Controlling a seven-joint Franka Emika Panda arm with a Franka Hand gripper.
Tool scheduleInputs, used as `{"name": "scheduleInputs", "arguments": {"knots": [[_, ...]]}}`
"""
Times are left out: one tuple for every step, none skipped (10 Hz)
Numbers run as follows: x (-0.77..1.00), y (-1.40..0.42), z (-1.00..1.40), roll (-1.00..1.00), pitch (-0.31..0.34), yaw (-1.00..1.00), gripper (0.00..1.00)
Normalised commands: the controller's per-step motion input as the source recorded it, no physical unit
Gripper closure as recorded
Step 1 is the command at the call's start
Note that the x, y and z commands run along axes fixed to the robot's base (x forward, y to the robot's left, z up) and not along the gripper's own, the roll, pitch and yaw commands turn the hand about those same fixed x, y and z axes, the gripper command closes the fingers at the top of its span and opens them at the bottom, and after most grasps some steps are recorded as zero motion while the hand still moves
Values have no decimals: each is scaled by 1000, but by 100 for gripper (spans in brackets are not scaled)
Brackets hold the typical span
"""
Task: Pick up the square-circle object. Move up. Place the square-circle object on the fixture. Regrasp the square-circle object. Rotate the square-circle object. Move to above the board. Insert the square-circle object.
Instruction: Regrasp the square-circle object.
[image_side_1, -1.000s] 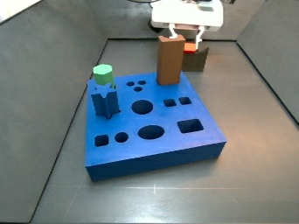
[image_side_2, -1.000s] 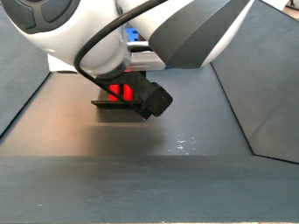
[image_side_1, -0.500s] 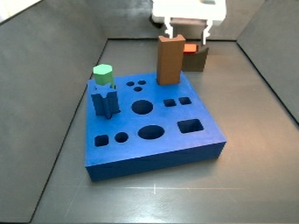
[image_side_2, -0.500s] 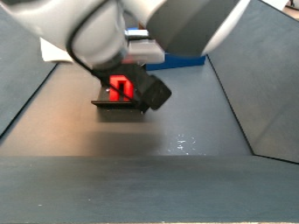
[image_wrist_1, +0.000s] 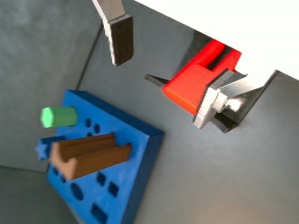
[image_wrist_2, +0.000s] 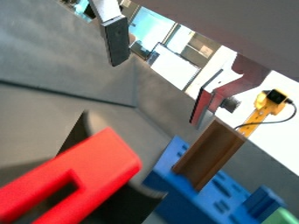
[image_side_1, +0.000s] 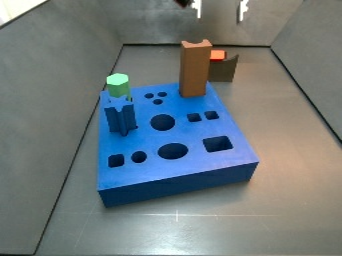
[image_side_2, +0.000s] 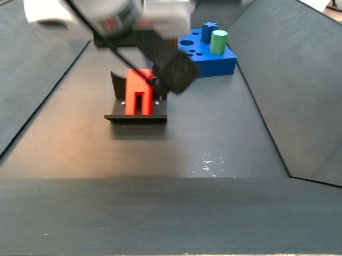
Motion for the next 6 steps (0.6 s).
{"name": "scheduleInputs", "arguments": {"knots": [[-38,7,206,20,4,23,0],[-109,-788,737,1000,41,28,0],[-92,-782,704,1000,42,28,0],[-106,-590,510,1000,30,27,0],[-109,-483,385,1000,25,27,0],[-75,-263,115,1000,19,27,0]]}}
